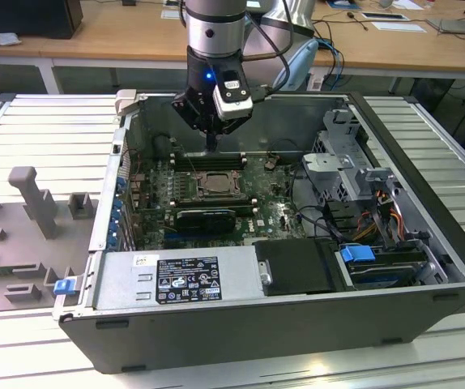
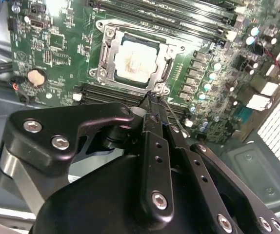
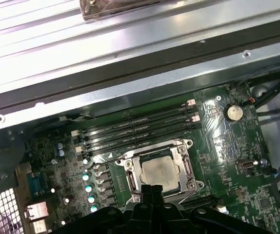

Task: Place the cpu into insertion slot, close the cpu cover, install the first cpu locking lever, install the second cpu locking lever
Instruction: 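Install the first cpu locking lever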

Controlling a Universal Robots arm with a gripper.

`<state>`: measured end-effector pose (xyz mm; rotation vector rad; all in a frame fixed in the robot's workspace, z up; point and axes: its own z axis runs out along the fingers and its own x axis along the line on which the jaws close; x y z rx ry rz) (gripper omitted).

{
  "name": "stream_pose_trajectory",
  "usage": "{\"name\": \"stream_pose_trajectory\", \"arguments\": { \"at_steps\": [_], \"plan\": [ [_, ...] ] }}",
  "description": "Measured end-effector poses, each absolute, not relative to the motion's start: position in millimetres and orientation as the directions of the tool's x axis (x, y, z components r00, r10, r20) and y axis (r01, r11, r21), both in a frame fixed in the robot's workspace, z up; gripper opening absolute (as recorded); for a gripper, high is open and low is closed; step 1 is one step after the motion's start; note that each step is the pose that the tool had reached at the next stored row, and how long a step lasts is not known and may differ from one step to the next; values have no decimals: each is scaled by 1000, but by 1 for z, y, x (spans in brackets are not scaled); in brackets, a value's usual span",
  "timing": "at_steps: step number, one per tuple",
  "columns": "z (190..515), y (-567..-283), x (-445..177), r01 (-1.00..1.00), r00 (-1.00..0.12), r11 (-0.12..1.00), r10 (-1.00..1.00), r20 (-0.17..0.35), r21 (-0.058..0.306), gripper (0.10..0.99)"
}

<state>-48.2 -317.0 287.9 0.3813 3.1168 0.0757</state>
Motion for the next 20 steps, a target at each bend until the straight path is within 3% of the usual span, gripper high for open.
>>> {"name": "stream_pose_trajectory", "arguments": {
  "at_steps": [13,20],
  "plan": [
    [287,-317,-48,-11,-1000,999,-11,2,48,106],
    [286,-317,-56,-37,-999,998,-37,-3,49,106]
  ]
}}
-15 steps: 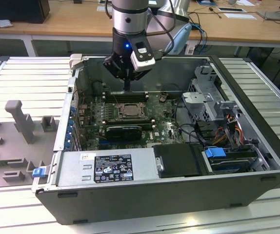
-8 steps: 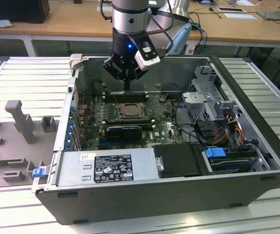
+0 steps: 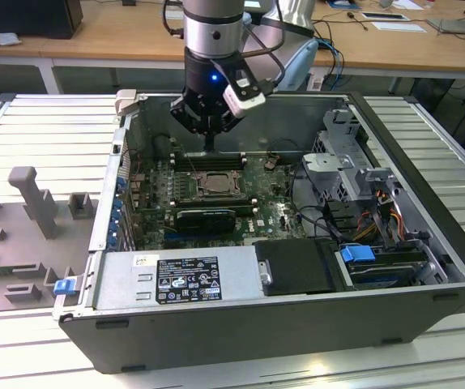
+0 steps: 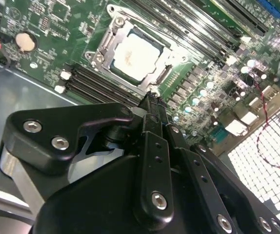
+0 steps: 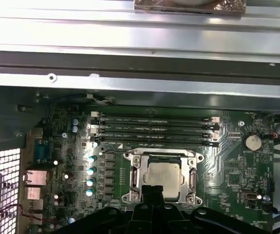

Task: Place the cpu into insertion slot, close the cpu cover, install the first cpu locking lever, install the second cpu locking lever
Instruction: 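Install the first cpu locking lever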

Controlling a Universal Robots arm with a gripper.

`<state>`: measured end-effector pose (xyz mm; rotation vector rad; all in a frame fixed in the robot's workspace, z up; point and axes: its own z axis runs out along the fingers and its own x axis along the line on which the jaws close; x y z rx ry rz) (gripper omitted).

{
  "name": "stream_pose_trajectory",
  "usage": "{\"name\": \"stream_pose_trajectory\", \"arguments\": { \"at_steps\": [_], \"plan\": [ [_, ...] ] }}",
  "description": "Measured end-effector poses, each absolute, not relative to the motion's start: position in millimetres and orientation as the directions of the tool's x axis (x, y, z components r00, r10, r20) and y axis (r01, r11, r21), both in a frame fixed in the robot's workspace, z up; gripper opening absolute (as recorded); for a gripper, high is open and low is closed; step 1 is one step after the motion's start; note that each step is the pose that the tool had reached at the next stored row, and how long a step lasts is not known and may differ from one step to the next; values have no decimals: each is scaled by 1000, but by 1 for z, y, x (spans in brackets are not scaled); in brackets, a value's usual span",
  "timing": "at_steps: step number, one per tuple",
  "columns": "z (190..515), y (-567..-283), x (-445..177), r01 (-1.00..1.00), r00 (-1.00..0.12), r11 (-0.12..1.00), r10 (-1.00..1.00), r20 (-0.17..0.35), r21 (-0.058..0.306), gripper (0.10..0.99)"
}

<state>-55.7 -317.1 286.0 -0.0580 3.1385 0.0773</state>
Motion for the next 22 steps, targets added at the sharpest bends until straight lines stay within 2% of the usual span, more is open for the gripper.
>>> {"name": "stream_pose_trajectory", "arguments": {
  "at_steps": [22],
  "plan": [
    [280,-317,-117,-45,-999,998,-45,-7,52,106]
  ]
}}
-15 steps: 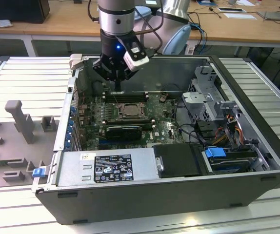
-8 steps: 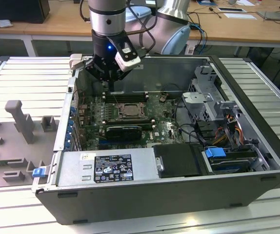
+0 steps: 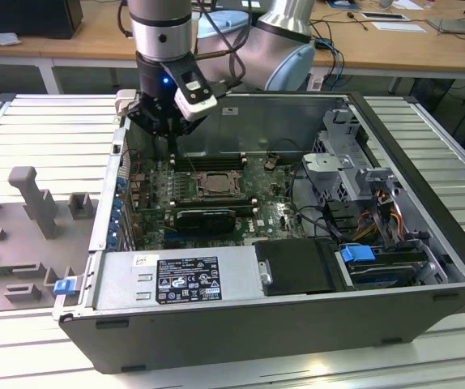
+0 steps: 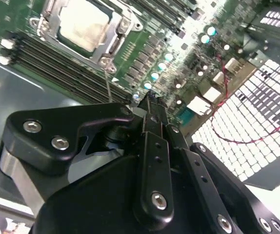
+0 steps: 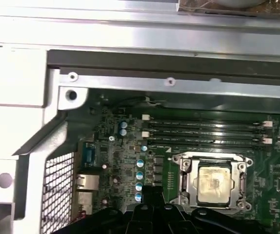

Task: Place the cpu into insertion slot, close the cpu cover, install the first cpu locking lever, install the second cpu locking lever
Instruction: 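Install the first cpu locking lever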

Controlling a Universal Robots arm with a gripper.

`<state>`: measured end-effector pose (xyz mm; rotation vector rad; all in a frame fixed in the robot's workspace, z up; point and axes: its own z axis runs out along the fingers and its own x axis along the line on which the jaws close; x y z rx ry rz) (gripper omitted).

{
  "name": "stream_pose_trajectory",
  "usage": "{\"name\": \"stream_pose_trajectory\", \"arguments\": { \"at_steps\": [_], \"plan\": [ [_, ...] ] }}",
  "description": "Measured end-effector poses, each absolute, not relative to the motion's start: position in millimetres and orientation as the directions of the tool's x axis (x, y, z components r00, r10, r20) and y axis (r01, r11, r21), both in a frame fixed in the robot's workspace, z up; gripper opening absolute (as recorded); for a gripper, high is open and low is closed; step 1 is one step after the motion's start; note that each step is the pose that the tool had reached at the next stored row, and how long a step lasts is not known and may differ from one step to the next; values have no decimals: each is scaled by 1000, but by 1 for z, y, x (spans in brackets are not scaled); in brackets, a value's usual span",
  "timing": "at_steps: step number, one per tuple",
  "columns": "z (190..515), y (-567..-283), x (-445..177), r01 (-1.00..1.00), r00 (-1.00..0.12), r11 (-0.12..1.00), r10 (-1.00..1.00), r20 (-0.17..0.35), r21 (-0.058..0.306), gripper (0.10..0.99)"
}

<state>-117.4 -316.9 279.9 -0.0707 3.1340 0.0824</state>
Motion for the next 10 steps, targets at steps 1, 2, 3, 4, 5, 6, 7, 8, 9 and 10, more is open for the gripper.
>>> {"name": "stream_pose_trajectory", "arguments": {
  "at_steps": [1,2,3,4,5,6,7,8,9,10],
  "plan": [
    [278,-316,-118,-45,-999,998,-45,-7,52,106],
    [276,-316,-118,-45,-999,998,-45,-7,52,106],
    [274,-315,-118,-45,-999,998,-45,-7,52,106],
    [272,-313,-118,-45,-999,998,-45,-7,52,106],
    [270,-312,-118,-45,-999,998,-45,-7,52,106],
    [268,-310,-118,-45,-999,998,-45,-7,52,106],
    [267,-308,-117,-45,-999,998,-45,-7,52,106],
    [266,-307,-117,-45,-999,998,-45,-7,53,106],
    [265,-305,-117,-45,-999,998,-45,-7,53,106],
    [263,-302,-116,-45,-999,998,-45,-7,53,106]
  ]
}}
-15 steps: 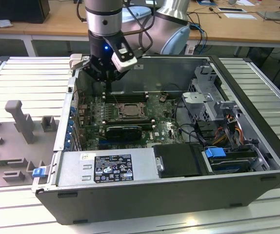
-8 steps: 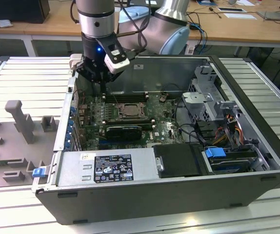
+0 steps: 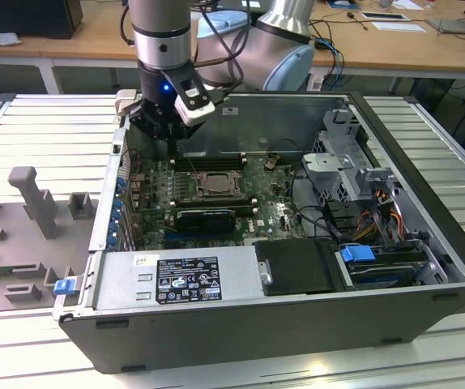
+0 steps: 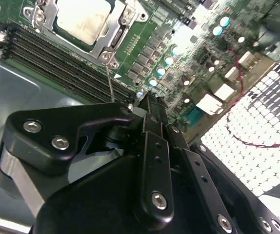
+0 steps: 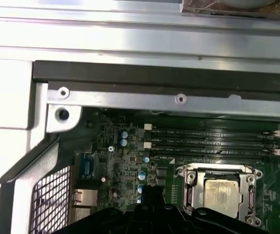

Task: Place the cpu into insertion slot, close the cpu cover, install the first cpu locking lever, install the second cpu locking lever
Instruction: 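Install the first cpu locking lever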

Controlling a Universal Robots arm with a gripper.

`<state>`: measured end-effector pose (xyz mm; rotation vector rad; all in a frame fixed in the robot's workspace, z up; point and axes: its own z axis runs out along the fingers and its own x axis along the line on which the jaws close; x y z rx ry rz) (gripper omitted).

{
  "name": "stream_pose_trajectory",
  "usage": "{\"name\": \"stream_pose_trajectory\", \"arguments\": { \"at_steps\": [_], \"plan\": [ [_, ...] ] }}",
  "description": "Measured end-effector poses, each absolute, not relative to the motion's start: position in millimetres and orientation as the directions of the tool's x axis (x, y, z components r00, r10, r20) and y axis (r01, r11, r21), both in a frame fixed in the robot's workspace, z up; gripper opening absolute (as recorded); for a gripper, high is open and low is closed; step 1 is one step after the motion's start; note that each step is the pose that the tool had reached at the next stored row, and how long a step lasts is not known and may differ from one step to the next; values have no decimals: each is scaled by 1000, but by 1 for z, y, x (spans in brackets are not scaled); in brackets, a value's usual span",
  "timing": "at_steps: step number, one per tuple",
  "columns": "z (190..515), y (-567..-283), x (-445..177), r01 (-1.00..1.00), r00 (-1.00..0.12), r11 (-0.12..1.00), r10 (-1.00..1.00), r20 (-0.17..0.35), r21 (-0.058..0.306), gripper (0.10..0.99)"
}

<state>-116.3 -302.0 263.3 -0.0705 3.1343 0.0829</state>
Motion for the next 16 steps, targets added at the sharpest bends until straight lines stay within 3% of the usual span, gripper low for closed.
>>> {"name": "stream_pose_trajectory", "arguments": {
  "at_steps": [16],
  "plan": [
    [259,-289,-62,-42,-999,998,-41,-6,53,106]
  ]
}}
